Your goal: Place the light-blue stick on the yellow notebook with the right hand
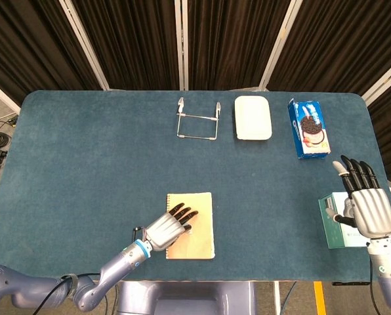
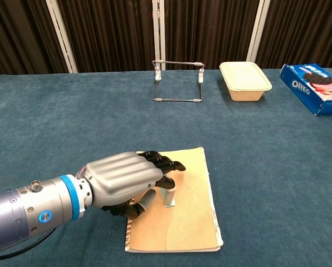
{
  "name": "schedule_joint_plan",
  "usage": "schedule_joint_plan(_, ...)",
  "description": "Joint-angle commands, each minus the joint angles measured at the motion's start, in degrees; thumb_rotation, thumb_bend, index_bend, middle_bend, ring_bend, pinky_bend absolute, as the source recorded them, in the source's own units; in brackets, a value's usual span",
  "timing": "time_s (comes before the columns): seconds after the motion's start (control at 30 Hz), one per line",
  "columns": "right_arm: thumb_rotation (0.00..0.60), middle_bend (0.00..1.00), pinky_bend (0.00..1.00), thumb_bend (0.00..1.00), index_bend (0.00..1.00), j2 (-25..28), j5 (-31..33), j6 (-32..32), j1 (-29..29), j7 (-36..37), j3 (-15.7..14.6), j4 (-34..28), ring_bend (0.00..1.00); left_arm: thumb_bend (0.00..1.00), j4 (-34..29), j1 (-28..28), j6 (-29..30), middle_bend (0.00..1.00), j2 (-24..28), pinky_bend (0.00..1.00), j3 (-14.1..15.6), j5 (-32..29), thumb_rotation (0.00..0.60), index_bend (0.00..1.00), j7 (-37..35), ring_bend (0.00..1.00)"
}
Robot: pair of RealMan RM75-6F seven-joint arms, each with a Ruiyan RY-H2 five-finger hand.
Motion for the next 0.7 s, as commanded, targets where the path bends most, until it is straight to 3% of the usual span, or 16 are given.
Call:
schedule_joint_plan(0.03, 0.6, 0.0, 0.0, 0.0, 0.03, 0.03, -0.04, 0.03, -0.03, 0.04, 0.0, -0.01, 0.0, 0.89, 0.19, 0.0, -0.06, 0.0, -0.3, 0.0, 0.01, -0.14, 0.6, 0.37, 0.13, 0.0)
schedule_joint_plan(0.7, 0.6, 0.0, 0.0, 0.0, 0.04, 0.37, -0.1, 0.31, -0.23, 0.79, 0.2, -0.1, 0.0, 0.89, -0.14, -0.53, -0.03, 0.0, -1.22, 0.0, -0.83, -0.87, 0.6, 0.37, 1.35, 0.0)
